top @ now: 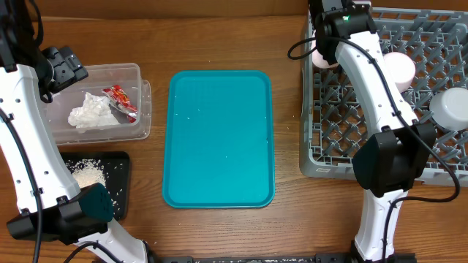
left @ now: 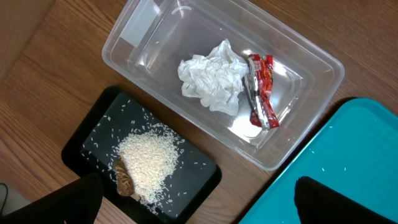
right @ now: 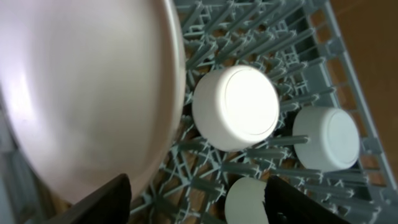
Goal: Sort waste into correct bins and load items into the dishwasher
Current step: 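Lift the plate and carry it right into the grey rack, then set the plate upright in the rack's left slots and release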
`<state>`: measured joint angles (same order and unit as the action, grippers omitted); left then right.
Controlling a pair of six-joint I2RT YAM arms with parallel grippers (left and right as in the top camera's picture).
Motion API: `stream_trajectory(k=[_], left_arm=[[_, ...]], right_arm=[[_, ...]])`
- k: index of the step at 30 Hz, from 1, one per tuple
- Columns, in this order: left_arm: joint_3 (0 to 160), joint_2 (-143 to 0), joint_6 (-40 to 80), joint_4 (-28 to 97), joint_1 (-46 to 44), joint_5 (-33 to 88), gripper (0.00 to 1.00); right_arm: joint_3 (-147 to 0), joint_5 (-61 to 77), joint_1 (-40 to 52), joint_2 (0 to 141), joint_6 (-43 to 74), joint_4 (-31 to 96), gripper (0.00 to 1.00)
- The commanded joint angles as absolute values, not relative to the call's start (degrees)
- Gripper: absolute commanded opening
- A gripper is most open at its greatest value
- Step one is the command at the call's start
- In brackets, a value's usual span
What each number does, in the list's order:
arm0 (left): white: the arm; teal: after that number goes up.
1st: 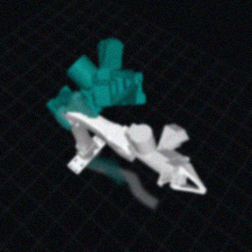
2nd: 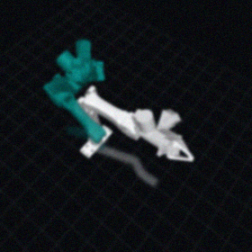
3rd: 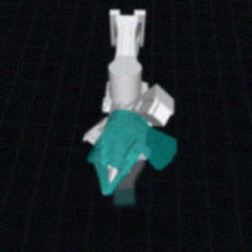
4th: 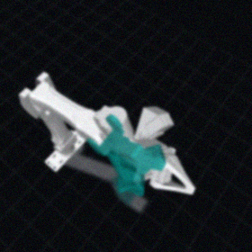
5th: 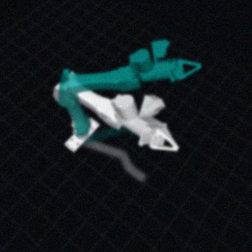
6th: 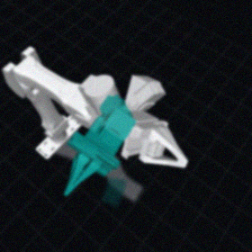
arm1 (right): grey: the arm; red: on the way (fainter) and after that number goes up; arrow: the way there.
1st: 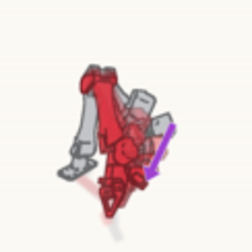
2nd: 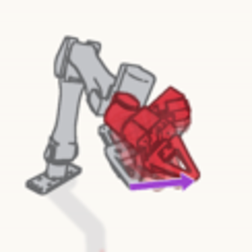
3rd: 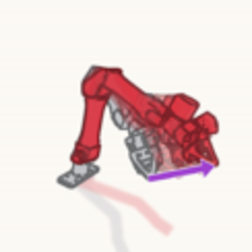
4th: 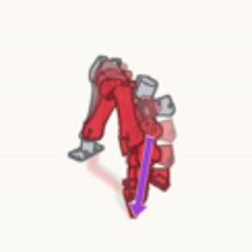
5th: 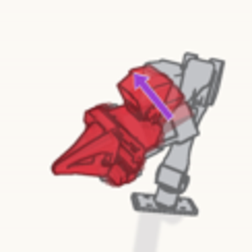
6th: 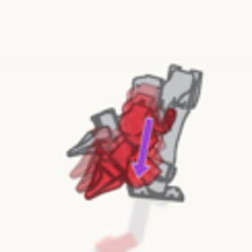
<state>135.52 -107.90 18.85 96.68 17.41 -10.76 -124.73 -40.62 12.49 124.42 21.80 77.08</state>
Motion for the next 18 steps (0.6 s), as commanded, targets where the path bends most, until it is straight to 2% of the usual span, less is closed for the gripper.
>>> stream_trajectory(k=[1, 6, 13, 18], left_arm=[[135.90, -107.48, 17.78, 96.79, 17.61, -10.90, 1.00], [135.90, -107.48, 17.76, 96.79, 17.61, -10.90, 1.00], [135.90, -107.48, 17.78, 96.79, 17.61, -10.90, 1.00], [135.90, -107.48, 17.76, 96.79, 17.61, -10.90, 1.00]], right_arm=[[-131.02, -33.06, 12.84, 120.29, 24.53, 79.68, 0.77], [-136.57, -22.09, 12.84, 113.34, 25.85, 85.54, 0.80], [-136.70, -5.10, 13.28, 101.06, 27.29, 93.21, 0.84], [-135.39, -1.23, 17.52, 93.95, 26.68, 97.06, 0.85]])
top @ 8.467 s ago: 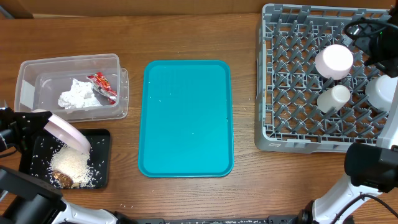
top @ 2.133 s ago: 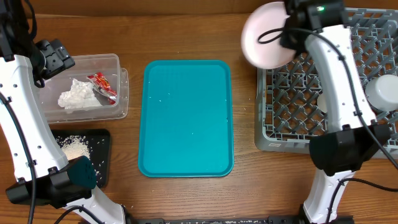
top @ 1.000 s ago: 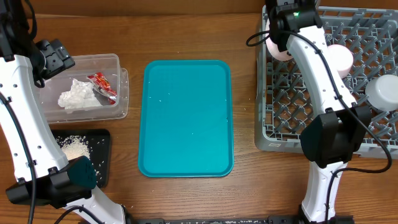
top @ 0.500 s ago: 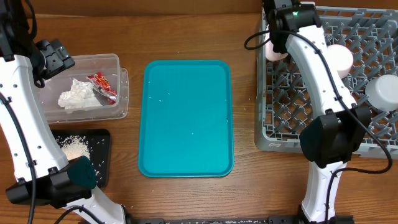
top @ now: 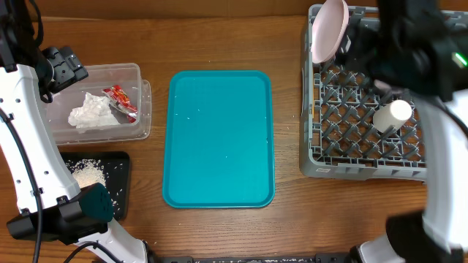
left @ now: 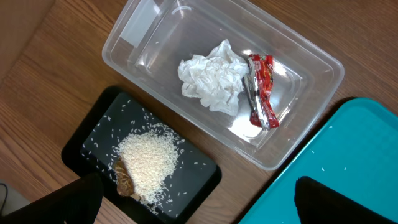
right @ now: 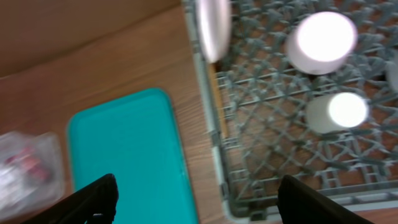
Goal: Sort waste into correct bins and load items into the dishwasher
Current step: 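Set the plate upright in the rack's left slots and release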
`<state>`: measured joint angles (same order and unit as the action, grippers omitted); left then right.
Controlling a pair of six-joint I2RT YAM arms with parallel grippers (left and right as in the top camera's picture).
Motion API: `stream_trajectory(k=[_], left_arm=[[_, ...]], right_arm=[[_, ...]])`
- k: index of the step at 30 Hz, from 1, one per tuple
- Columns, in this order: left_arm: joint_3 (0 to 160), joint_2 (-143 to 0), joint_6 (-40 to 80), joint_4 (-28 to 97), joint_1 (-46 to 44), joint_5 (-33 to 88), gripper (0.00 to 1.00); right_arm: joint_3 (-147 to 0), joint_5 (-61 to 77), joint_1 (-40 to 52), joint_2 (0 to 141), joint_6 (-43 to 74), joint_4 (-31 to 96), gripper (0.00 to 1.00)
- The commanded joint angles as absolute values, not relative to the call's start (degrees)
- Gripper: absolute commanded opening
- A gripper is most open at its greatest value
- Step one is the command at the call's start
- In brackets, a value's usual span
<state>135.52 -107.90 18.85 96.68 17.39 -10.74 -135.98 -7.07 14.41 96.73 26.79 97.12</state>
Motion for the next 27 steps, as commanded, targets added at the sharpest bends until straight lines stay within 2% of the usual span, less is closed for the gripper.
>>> stream_trajectory(k=[1, 2, 3, 4, 12, 20, 27], left_arm=[[135.90, -107.48, 17.78, 96.79, 17.61, -10.90, 1.00], [135.90, -107.48, 17.78, 96.79, 17.61, -10.92, 1.00], [135.90, -107.48, 17.76, 96.79, 17.61, -10.90, 1.00], [135.90, -107.48, 17.76, 96.79, 17.61, -10.90, 1.00], [135.90, -107.48, 17.76, 96.79, 17.61, -10.90, 1.00], [135.90, -107.48, 17.78, 96.79, 17.61, -10.92, 1.00], [135.90, -107.48, 17.76, 96.79, 17.61, -10.90, 1.00]], right_arm=[[-134.87, -1.39, 19.20, 92.38, 26.85, 97.06, 0.85], [-134.21, -1.39, 21.04, 90.85, 27.29, 97.06, 0.86], [-133.43, -1.45, 22.92, 89.27, 28.23, 97.06, 0.90], [-132.51, -2.00, 24.97, 87.68, 29.17, 97.06, 1.00], [-126.39, -0.27, 33.12, 80.93, 29.65, 97.03, 1.00], [-126.30, -0.38, 33.26, 80.40, 23.24, 97.06, 1.00], [-125.56, -5.96, 33.26, 74.28, 26.70, 97.03, 1.00]])
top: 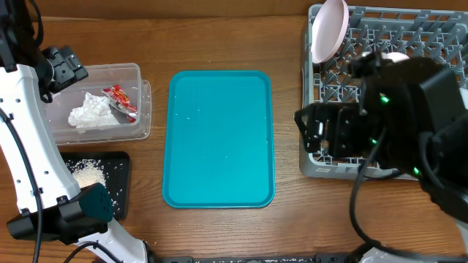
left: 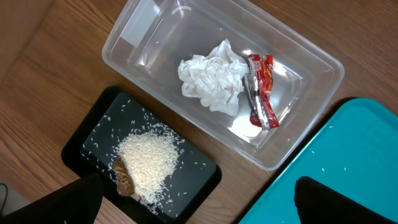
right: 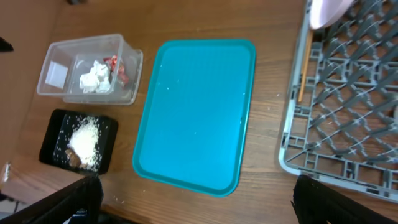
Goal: Sort waste into correct bins and load items into the dishwasher
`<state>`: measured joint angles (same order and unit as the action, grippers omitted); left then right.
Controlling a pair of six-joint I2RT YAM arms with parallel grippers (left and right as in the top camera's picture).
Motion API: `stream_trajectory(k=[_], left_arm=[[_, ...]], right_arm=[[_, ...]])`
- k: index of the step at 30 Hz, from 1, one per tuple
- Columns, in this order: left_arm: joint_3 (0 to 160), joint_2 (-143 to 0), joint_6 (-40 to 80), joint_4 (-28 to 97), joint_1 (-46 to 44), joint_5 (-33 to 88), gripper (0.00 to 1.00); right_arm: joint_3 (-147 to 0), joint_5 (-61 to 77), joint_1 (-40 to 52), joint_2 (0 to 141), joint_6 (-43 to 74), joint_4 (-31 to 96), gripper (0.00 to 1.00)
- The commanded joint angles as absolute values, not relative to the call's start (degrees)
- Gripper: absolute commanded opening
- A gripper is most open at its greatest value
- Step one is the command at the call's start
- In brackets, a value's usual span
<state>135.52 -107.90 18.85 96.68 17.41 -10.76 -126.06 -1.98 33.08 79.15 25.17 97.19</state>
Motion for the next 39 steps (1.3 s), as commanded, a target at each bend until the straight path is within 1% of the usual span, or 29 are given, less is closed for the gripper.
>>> stream_trajectory(k=[1, 4, 7, 9, 11, 16, 21, 24, 27, 28, 30, 34, 39], left_arm=[[135.90, -107.48, 17.76, 96.79, 17.61, -10.90, 1.00], [135.90, -107.48, 17.76, 96.79, 17.61, -10.90, 1.00], [135.90, -107.48, 17.76, 96.79, 17.61, -10.90, 1.00], [135.90, -107.48, 17.76, 96.79, 17.61, -10.90, 1.00], [135.90, -107.48, 17.76, 96.79, 17.61, -10.90, 1.00], [135.90, -107.48, 17.76, 96.79, 17.61, -10.90, 1.00], [135.90, -107.48, 17.76, 96.79, 17.61, -10.92, 1.00], [135.90, -107.48, 17.76, 96.79, 17.61, -10.90, 1.00], [135.90, -107.48, 17.76, 96.79, 17.61, -10.90, 1.00], [135.90, -107.48, 17.78, 96.79, 17.61, -10.90, 1.00], [135.90, -107.48, 17.76, 96.79, 17.61, -10.90, 1.00], [135.90, -107.48, 17.78, 96.79, 17.61, -10.90, 1.00], [135.90, -107.48, 17.76, 96.79, 17.61, -10.90, 1.00]], right_arm=[[-124.81, -7.66, 33.26, 73.03, 27.90, 97.03, 1.00], [-120.88, -11.35, 32.64, 69.54, 28.25, 95.18, 1.00], [-113.06, -10.28, 28.86, 64.20, 24.51, 88.07, 1.00], [-105.19, -7.46, 25.08, 59.75, 20.82, 80.55, 1.00], [-94.24, -3.73, 20.38, 54.33, 17.74, 70.06, 1.00], [-67.77, -0.58, 12.10, 42.94, 17.54, 46.57, 1.00], [-44.25, 0.10, 8.82, 31.79, 17.54, 27.03, 1.00], [-32.36, 0.08, 7.62, 25.54, 17.54, 17.52, 1.00], [-23.88, -0.49, 6.68, 20.43, 17.56, 11.22, 1.00], [-19.05, -0.99, 6.13, 17.19, 17.76, 7.64, 1.00], [-14.83, -1.52, 5.82, 14.04, 17.78, 4.47, 1.00], [-8.99, -4.03, 5.80, 9.13, 18.00, 1.15, 1.00], [-6.44, -7.20, 5.76, 5.96, 17.98, 0.67, 1.00]])
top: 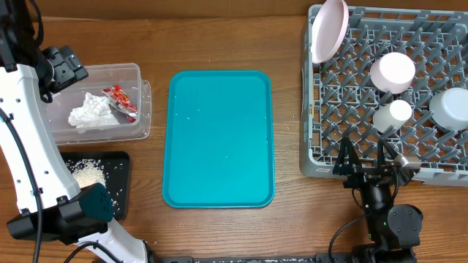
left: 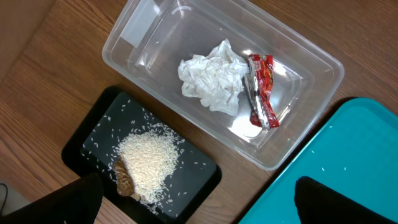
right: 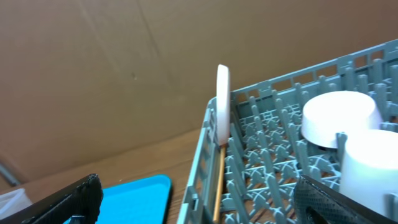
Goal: Sort waste into correct bins and load items into the dishwasher
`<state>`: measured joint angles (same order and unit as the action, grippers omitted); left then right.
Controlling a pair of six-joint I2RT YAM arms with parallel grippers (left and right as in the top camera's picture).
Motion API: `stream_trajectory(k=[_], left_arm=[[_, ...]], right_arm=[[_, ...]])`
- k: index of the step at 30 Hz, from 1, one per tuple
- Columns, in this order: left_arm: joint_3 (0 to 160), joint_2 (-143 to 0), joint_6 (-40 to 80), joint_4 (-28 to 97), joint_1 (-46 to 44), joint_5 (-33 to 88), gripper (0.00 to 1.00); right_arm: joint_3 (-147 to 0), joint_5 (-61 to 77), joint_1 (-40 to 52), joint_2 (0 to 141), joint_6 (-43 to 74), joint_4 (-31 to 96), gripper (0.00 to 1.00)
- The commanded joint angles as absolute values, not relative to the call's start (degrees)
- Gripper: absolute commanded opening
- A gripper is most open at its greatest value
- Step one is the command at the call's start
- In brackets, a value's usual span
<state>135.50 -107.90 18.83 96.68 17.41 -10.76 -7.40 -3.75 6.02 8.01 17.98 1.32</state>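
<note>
The grey dish rack (top: pixel 351 139) holds a pink plate (top: pixel 329 29) standing on edge at its far left corner, plus three upturned white cups (top: pixel 393 71). My right gripper (top: pixel 363 162) sits low at the rack's near edge, open and empty. Its wrist view shows the plate (right: pixel 222 102) edge-on, a wooden chopstick (right: pixel 219 180) and the cups (right: pixel 339 118). My left gripper (left: pixel 196 199) hangs open and empty above the clear bin (left: pixel 311 93), which holds a crumpled tissue (left: pixel 211 84) and a red wrapper (left: pixel 261 90). Rice (left: pixel 146 165) lies in the black tray (left: pixel 93 134).
The teal serving tray (top: pixel 219 139) lies in the middle of the wooden table, bare but for crumbs. The clear bin (top: pixel 139 120) and black tray (top: pixel 117 183) stand at the left. The right arm's base (top: pixel 391 223) is at the front edge.
My right arm was high over the rack's front left, looking down on the whole table. It now sits folded low at the table's front edge, facing the rack. The left arm is unchanged.
My right gripper was first at the pink plate in the rack's far left corner. Then the plate stood alone in the rack with the gripper clear above it, then higher over the table, and now low at the front edge. The left arm stayed still throughout.
</note>
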Motion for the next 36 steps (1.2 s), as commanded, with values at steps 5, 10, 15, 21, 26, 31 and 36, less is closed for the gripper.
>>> stream_trajectory(k=[5, 10, 15, 21, 26, 31, 36], left_arm=[[135.90, -107.48, 17.76, 96.79, 17.61, -10.90, 1.00], [135.90, -107.48, 17.76, 96.79, 17.61, -10.90, 1.00], [135.90, -107.48, 17.76, 96.79, 17.61, -10.90, 1.00], [135.90, -107.48, 17.76, 96.79, 17.61, -10.90, 1.00], [135.90, -107.48, 17.78, 96.79, 17.61, -10.92, 1.00], [135.90, -107.48, 17.76, 96.79, 17.61, -10.90, 1.00], [135.90, -107.48, 17.76, 96.79, 17.61, -10.90, 1.00]], right_arm=[[-5.23, -8.12, 4.01, 2.98, 18.02, 0.56, 1.00], [-3.53, -8.14, 2.20, 0.08, 17.96, 0.40, 1.00], [-0.62, -8.12, 0.97, 0.12, 17.98, 0.01, 1.00], [-0.45, -8.95, 0.99, 0.12, 14.83, 3.90, 1.00], [-0.45, -8.95, 0.99, 0.14, 14.57, 3.88, 1.00], [-0.45, -8.95, 0.99, 0.16, 14.57, 3.88, 1.00], [-0.45, -8.95, 0.99, 0.16, 14.57, 3.88, 1.00]])
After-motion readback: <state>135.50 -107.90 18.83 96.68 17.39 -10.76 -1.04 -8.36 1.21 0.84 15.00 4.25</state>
